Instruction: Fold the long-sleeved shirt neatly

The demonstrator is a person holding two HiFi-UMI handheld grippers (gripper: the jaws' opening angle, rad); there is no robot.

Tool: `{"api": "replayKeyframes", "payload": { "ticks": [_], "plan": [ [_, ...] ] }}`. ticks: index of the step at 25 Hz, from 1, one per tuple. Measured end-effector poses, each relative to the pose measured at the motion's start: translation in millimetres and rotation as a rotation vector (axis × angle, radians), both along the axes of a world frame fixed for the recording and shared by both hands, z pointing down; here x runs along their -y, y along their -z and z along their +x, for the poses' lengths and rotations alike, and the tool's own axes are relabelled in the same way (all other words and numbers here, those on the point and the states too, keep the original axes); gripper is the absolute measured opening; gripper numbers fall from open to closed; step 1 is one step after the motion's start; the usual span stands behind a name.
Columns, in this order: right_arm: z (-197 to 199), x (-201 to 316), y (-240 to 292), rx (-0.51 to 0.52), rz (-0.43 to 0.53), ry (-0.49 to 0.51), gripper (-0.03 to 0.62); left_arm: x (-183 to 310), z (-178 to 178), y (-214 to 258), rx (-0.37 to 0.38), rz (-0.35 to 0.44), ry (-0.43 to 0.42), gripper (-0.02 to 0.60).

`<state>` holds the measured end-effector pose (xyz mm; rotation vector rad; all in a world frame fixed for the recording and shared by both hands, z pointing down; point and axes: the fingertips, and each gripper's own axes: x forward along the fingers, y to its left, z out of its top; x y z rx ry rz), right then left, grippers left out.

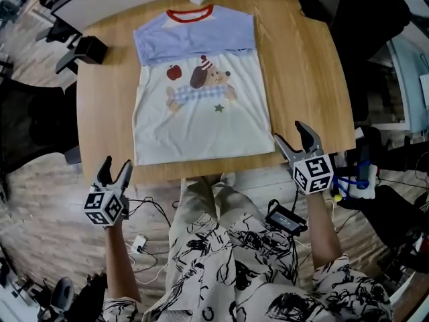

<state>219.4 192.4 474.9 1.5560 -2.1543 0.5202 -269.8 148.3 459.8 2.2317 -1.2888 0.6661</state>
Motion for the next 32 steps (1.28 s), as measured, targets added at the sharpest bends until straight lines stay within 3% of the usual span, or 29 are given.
{"api": "replayKeyframes", "payload": {
  "ticks": [5,8,14,17,22,25,28,32],
  "plan": [
    [-15.8,-50.4,-78.7,0.014,-0.209,0.076,0.305,-20.2,-3.1,-52.8,0.001,-0.081,0.035,0.316],
    [-29.8,-65.5,-106.5,0.054,-0.284,0.115,0.293,-24.4,-7.6,-80.1,0.008,-0.117,0.063,0.318],
    [-30.8,-67.9,-120.1,0.081,-0.288,0.096,0.184,-30.4,-3.9,-105.5,-0.018,-0.155,0.074,0.318],
    [-22.5,-65.6,-120.1,0.104,-0.289,0.055,0.021,-28.3,0.6,-112.9,-0.053,-0.172,0.079,0.316],
    [-20.6,-66.6,-113.8,0.086,-0.275,0.053,0.020,-23.0,-4.8,-127.4,-0.059,-0.221,0.119,0.290],
    [-20.9,-65.6,-106.2,0.021,-0.244,0.072,0.018,-21.4,-8.8,-137.2,0.004,-0.238,0.150,0.235],
    [-19.9,-66.6,-98.7,-0.091,-0.208,0.111,0.018,-25.5,-13.7,-142.0,0.059,-0.254,0.189,0.037],
    [-14.1,-68.1,-92.1,-0.140,-0.199,0.116,0.018,-39.7,-4.1,-133.1,-0.010,-0.261,0.179,0.018]
  ]
}}
